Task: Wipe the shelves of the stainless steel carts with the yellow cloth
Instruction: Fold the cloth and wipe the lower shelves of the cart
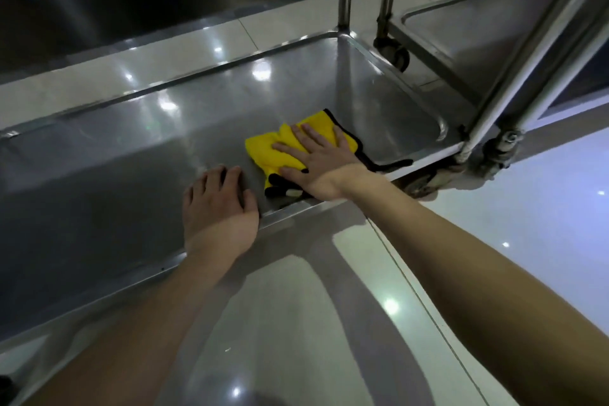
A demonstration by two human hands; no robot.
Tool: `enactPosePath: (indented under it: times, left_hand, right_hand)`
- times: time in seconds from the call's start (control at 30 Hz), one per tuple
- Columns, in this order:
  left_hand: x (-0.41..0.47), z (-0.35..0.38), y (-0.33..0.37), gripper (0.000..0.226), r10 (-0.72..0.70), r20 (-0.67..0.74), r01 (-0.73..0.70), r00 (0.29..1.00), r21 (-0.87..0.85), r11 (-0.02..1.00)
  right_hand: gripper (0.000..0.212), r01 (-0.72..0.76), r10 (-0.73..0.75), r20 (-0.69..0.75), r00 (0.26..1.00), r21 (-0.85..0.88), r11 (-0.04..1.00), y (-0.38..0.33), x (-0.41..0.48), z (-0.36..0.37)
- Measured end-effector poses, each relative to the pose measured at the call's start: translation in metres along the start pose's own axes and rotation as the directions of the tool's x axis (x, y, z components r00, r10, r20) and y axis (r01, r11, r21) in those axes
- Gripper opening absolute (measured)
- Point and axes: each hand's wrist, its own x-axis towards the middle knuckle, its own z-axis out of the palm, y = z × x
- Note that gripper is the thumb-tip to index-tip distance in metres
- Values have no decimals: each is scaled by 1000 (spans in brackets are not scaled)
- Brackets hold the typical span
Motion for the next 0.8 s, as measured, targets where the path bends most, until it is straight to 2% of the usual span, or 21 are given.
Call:
enactPosePath:
  times: [0.07,0.17,0.33,0.43,0.67,0.8]
  left_hand:
    - [-2,-1,0,57,4,-4,-4,1000,-9,1000]
    - [-4,2,-2,48,7,-4,-7,1000,-3,1000]
    - [-3,4,-1,55,3,3,-3,1000,-12,1000]
    - [-3,5,-1,62,10,-12,-11,1000,-17,1000]
    - [-2,6,0,62,15,-20,-15,1000,-2,1000]
    - [-3,4,1,64,9,-23,-9,1000,5,1000]
  right_hand:
    - [63,14,-14,31,999,1,1000,14,-24,-5]
    - [60,2,-2,46,999,18,1000,47,-45,-19]
    - [65,-170,170,43,985,-7,985,128,-44,-34]
    - [81,-248,249,28,968,-21,968,161,-23,-40]
    - [108,-354,355,-56,933,29,935,156,81,-54]
    - [102,-337,337,-22,941,17,941,121,137,-58]
